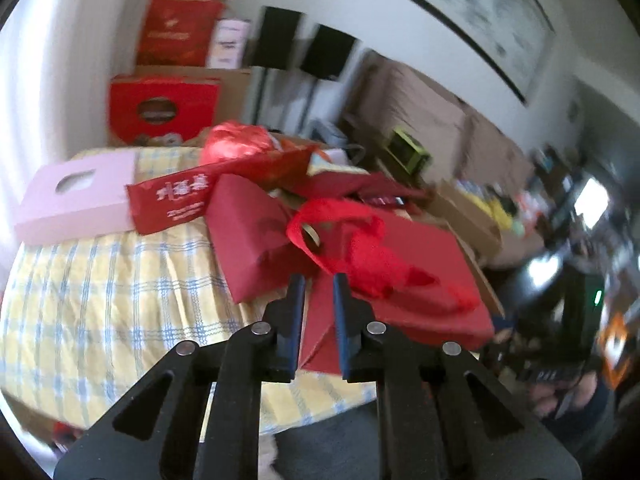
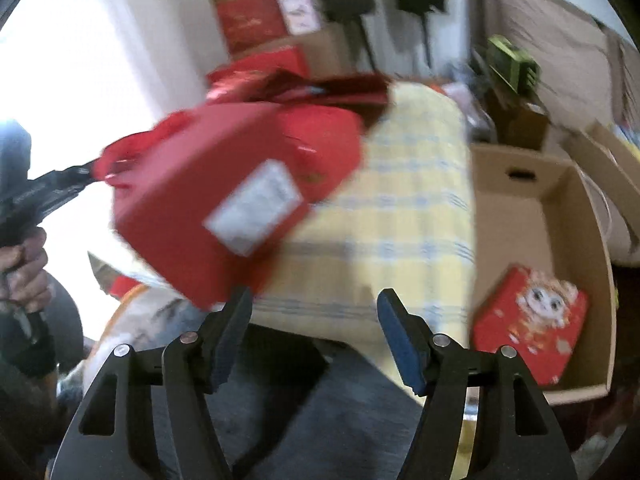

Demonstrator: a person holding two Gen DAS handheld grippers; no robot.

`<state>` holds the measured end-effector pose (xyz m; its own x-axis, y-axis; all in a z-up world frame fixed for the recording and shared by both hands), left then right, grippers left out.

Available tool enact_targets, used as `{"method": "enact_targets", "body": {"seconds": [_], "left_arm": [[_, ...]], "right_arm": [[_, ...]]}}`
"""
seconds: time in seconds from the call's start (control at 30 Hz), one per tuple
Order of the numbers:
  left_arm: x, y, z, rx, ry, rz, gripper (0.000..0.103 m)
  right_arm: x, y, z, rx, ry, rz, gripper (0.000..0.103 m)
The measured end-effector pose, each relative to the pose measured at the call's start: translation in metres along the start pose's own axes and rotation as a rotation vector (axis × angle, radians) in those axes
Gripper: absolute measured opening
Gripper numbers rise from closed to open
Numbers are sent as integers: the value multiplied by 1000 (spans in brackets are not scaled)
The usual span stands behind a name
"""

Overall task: Organize objects
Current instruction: 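Move both tools from the box toward the red bags on the table, then grasp the edge of the red gift box bag with the right tool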

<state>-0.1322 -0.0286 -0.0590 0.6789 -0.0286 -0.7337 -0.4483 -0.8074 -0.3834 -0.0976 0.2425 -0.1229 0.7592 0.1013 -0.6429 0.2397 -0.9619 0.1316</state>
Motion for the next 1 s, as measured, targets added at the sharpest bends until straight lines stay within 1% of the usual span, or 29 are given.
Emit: {"method": "enact_targets", "body": {"seconds": [0.07,0.1,0.17,0.23,0.3,0.37,0.47,0.57,0.6,0.63,0.67,0.7,0.77,0.83,0.9,1.0], "left_arm": [[2,-3,-3,25,-10,44,13],[4,-1,-4,54,-25,49,13],[7,5,-6,64,-58,47,14],[9,10,-9,94,-69,32,14],[12,14,-10,133,-49,32,16],[15,16,-9,130,-29,48,17],[24,13,-2,142,31,89,21],[32,4,9,171,60,124,29],[34,-1,13,166,63,142,35],[36,-3,17,152,65,157,44],[37,-5,21,118,66,178,47],[39,-7,27,54,61,206,49],[41,-7,33,21,50,223,49],[41,-5,34,37,40,206,49],[40,-3,34,35,30,191,49],[40,-3,34,39,30,189,48]], "right_arm": [[-3,18,-1,-2,-32,-61,70],[-4,24,2,-4,-38,-76,70],[-5,34,7,-31,-37,-88,70],[-8,36,10,-42,-50,-82,71],[-10,35,10,-54,-50,-72,71],[-11,33,6,-66,-66,-56,71],[-11,34,-3,-116,-92,-29,71],[-11,37,-7,-114,-103,-43,71],[-12,39,-7,-117,-103,-46,71],[-13,41,-6,-121,-100,-49,71],[-13,44,-5,-123,-98,-56,71],[-13,46,-6,-126,-99,-62,71],[-13,51,-5,-149,-92,-69,71],[-14,56,-5,-156,-97,-75,71],[-15,61,-3,-161,-93,-92,71],[-14,65,2,-149,-89,-101,71]]}}
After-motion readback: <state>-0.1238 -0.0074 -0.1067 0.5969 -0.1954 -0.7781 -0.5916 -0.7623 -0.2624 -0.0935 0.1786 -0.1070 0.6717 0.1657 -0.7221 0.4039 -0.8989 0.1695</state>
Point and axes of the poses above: each gripper's, at about its wrist camera, not at the fingertips, and z roughly the way its jaws point, y to its left, x to its underside, the point moved 3 cm from there along z, roughly the way its jaws point, and after that the axes turned 7 degrees about x, right-handed, at the moved point
